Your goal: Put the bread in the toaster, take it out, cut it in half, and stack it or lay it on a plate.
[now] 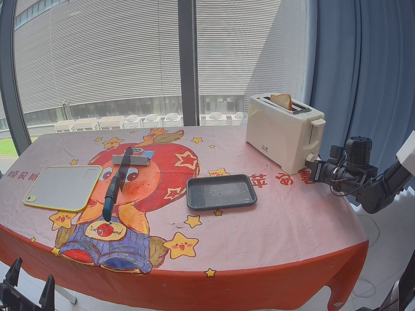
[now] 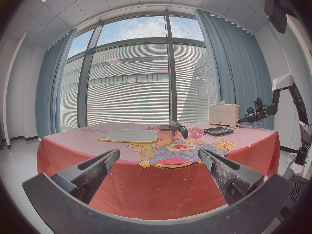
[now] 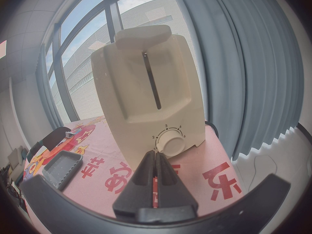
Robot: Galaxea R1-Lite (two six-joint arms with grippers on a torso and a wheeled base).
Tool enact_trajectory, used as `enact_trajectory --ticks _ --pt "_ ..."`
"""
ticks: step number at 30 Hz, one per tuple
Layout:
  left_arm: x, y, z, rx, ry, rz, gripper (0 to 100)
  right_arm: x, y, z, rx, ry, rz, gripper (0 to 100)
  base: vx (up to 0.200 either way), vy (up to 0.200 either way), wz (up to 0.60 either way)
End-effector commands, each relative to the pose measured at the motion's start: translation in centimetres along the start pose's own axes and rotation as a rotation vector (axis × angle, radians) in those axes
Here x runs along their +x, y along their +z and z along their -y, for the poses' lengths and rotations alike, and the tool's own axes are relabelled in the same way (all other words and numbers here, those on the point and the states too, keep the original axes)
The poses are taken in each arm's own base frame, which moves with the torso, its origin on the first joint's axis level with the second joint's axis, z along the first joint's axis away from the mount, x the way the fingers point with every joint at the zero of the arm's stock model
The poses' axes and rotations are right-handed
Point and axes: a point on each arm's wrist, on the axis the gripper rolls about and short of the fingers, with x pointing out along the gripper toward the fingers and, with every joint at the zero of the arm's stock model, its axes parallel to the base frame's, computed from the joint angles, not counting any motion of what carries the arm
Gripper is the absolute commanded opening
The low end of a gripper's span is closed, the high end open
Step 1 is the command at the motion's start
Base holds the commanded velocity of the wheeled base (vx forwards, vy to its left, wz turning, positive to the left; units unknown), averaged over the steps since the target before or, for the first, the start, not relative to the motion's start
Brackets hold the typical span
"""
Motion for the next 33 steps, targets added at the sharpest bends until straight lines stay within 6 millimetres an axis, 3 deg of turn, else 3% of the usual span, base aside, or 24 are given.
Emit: enact_trajectory --ticks 1,10,14,17,18,19,23,33 --pt "0.0 -0.5 0.0 0.000 0.000 0.000 100 -0.1 0.0 -0.2 -0.004 0.008 0.003 0 0.000 0.000 0.00" --pt "0.0 -0.5 0.0 0.000 0.000 0.000 100 -0.6 0.4 -0.5 -0.008 0.014 0.016 0 0.000 0.000 0.00" --pt "0.0 -0.5 0.0 0.000 0.000 0.000 100 -1.1 0.0 -1.5 -0.023 0.037 0.003 0 0.000 0.000 0.00" --pt "0.0 -0.5 0.0 0.000 0.000 0.000 100 -3.4 2.0 -3.2 -0.035 0.081 0.070 0 0.000 0.000 0.00" --pt "0.0 -0.5 0.0 0.000 0.000 0.000 100 -3.4 2.0 -3.2 -0.035 0.081 0.070 0 0.000 0.000 0.00" --pt "0.0 -0.5 0.0 0.000 0.000 0.000 100 -4.9 3.2 -3.8 -0.037 0.099 0.118 0 0.000 0.000 0.00" --pt "0.0 -0.5 0.0 0.000 0.000 0.000 100 -7.0 5.1 -4.3 -0.044 0.117 0.196 0 0.000 0.000 0.00" --pt "0.0 -0.5 0.0 0.000 0.000 0.000 100 -7.5 7.2 -4.2 -0.055 0.144 0.346 0 0.000 0.000 0.00"
